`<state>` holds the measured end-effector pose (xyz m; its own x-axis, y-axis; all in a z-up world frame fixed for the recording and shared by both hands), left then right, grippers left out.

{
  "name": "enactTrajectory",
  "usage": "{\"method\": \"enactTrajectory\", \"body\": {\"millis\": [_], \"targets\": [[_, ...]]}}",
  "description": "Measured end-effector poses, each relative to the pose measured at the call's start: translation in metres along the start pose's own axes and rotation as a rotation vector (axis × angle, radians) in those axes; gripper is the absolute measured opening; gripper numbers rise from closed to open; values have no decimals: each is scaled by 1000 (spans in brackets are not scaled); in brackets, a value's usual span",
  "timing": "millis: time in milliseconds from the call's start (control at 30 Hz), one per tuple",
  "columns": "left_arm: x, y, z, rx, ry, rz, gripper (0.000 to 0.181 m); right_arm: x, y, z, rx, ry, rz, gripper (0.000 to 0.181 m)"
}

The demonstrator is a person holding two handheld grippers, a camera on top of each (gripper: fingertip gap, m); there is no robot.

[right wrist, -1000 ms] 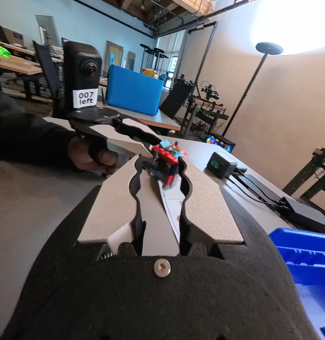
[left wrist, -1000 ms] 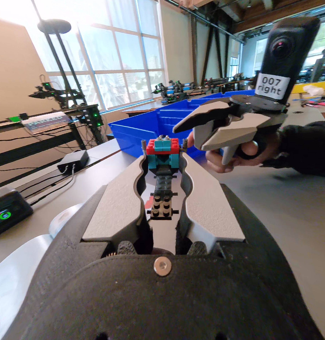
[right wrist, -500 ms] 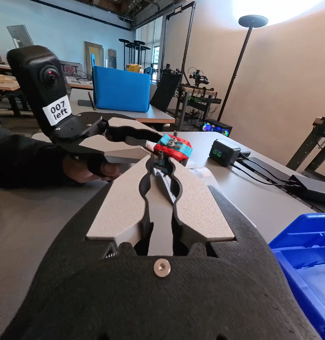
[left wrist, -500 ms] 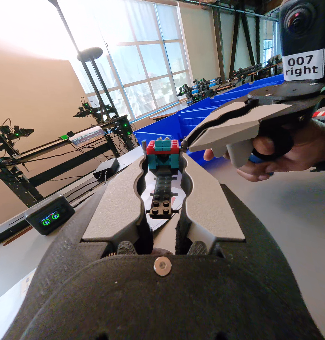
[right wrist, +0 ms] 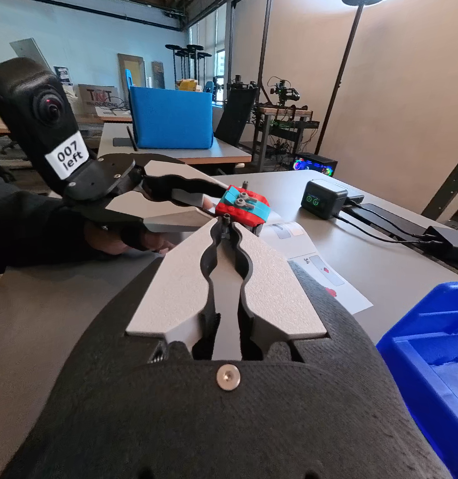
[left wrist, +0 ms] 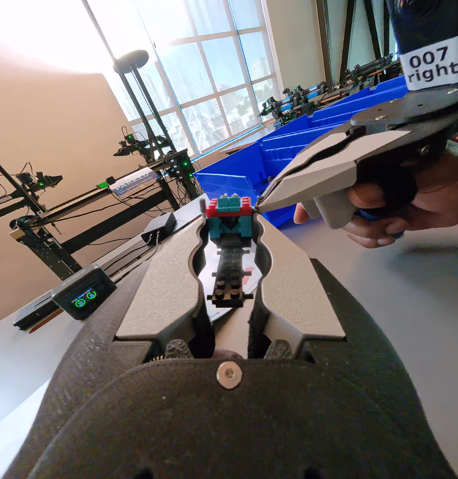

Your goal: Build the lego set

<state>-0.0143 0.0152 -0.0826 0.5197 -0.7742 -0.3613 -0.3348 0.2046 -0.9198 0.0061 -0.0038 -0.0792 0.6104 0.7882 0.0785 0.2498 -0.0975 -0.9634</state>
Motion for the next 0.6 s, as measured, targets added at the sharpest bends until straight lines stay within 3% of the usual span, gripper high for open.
{"method": "enactTrajectory", "body": {"millis": [333, 500, 600], "targets": [[5, 6, -32, 13, 326, -272, 40, -6, 16, -9, -52, -160, 2, 4], [2, 22, -39, -96, 634, -490, 57, -14, 23, -11, -87, -242, -19, 4], [6, 27, -32, -155, 719, -559, 67, -14, 22, -13, -81, -254, -9, 3]]}}
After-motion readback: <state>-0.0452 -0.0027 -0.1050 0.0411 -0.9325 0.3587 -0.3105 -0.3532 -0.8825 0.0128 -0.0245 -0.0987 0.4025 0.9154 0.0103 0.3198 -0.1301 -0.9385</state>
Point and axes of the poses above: each gripper's, where its closed fingertips meet, z out along the fingers, y out of its underside, x = y × z across the jaws, the point moved 1 cm from there along -z, back along the fingers, and after that the axes turned 13 degrees about -x, right-handed, at the moved point
